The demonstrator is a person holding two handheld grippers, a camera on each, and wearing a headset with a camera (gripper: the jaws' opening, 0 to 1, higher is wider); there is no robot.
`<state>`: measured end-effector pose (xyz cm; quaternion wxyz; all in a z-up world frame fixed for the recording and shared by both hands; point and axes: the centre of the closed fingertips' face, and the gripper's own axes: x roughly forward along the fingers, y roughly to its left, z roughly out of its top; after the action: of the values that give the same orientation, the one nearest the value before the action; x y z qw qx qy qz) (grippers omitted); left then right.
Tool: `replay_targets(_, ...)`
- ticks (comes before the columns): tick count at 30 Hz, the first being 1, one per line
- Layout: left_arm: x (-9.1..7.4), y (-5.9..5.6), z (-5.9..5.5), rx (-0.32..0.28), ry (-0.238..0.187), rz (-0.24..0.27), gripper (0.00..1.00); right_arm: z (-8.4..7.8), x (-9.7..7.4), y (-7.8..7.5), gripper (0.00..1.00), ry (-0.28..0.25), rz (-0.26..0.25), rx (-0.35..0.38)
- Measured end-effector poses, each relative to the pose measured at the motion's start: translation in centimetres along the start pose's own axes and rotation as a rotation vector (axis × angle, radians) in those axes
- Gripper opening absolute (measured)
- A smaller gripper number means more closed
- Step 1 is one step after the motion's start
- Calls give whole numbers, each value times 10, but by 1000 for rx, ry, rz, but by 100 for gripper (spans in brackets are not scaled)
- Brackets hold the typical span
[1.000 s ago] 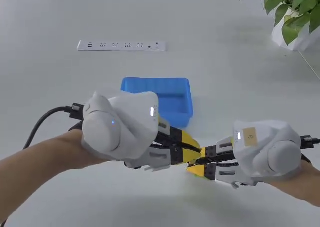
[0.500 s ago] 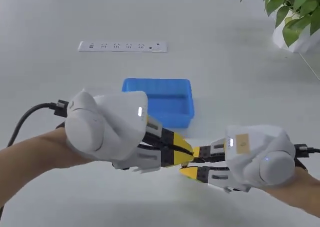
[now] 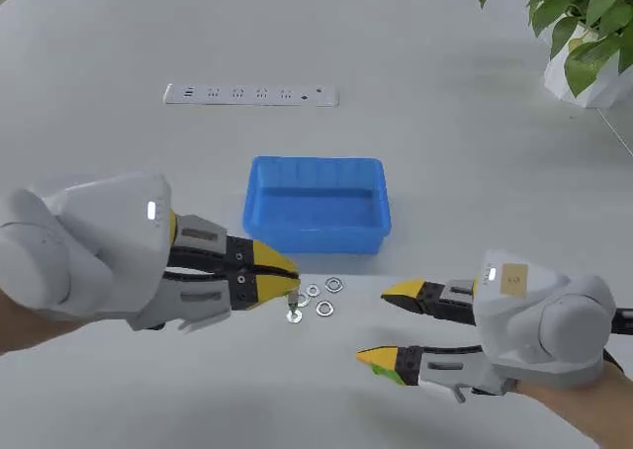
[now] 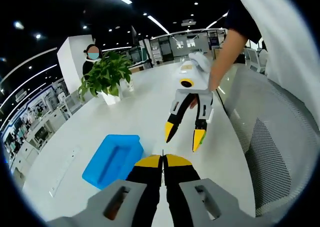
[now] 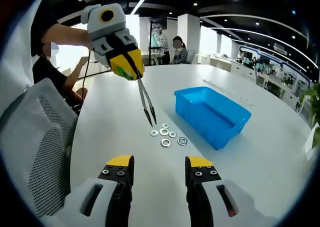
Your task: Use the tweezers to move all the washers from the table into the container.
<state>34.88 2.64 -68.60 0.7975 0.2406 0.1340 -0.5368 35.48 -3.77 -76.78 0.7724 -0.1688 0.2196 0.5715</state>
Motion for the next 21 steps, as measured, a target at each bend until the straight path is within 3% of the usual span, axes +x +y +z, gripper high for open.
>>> replay_targets(6, 4, 0, -4, -23, -8, -15, 5, 2, -4, 3, 44, -23, -9, 34)
replay_targets(9, 7, -4, -4, -66, -31, -32, 5, 1, -4, 7, 44, -20, 0, 28)
replay_targets(13, 7, -5, -10, -78, -25, -22, 5, -5, -2, 10, 44, -3, 12, 24)
replay_targets(21, 5, -2, -10, -95, -32, -8, 5, -4, 1, 12, 44, -5, 23, 29)
